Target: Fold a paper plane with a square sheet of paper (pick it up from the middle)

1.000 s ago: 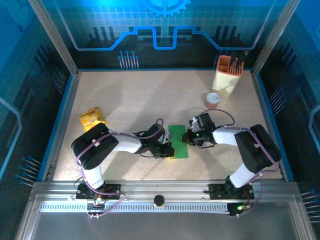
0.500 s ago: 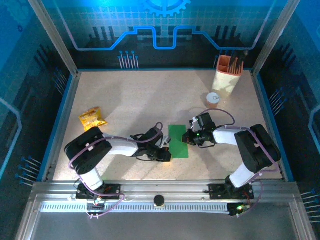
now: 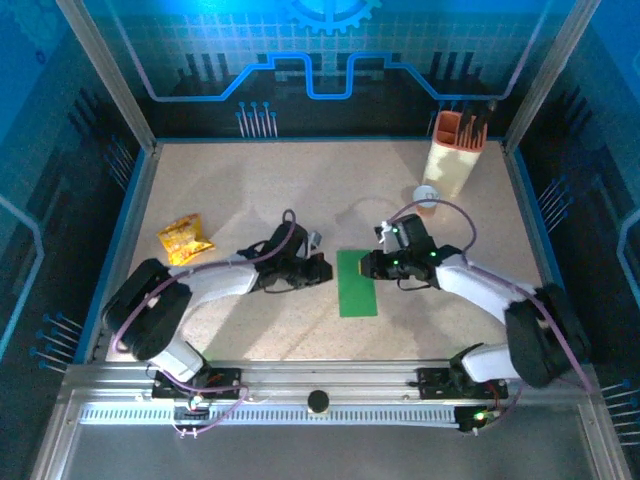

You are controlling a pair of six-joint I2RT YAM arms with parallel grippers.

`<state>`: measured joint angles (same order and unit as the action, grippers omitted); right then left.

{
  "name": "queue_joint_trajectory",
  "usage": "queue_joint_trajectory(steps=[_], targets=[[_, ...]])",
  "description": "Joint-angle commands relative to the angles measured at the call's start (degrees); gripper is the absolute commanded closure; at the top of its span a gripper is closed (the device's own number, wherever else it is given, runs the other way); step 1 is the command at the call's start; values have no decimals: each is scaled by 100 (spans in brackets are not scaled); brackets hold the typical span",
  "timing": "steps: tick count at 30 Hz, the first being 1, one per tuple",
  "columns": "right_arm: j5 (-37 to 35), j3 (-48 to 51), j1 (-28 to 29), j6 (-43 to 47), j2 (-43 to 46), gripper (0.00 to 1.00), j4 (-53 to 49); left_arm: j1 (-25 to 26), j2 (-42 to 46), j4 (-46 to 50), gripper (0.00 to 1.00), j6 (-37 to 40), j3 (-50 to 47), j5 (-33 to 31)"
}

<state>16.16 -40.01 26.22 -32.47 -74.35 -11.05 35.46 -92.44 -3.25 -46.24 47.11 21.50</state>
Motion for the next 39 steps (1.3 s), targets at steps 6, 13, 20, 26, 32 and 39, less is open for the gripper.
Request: queue_joint_trajectory(steps=[6,13,20,26,32,39], targets=[[-1355,749,-39,-516,1364,71,-623,-251,-1257,1057,96,546,1989,248],[133,505,-115,-459,825,72,-1070,-447,-1944,1209,97,618,2528,486],[27,705,-64,-1233,519,68,-943,-468,-2357,1177,97,634,2805,636],[431,661,27,-1305,218,63,-805,-470,-2637,1223,98,595,3023,697],[110,709,173,-1488,340,62,-853,-472,-2691,1253,100,665,2939,673],[175,852,180,-1511,254,59,-824,-470,-2801,970,100,669,2628,796]])
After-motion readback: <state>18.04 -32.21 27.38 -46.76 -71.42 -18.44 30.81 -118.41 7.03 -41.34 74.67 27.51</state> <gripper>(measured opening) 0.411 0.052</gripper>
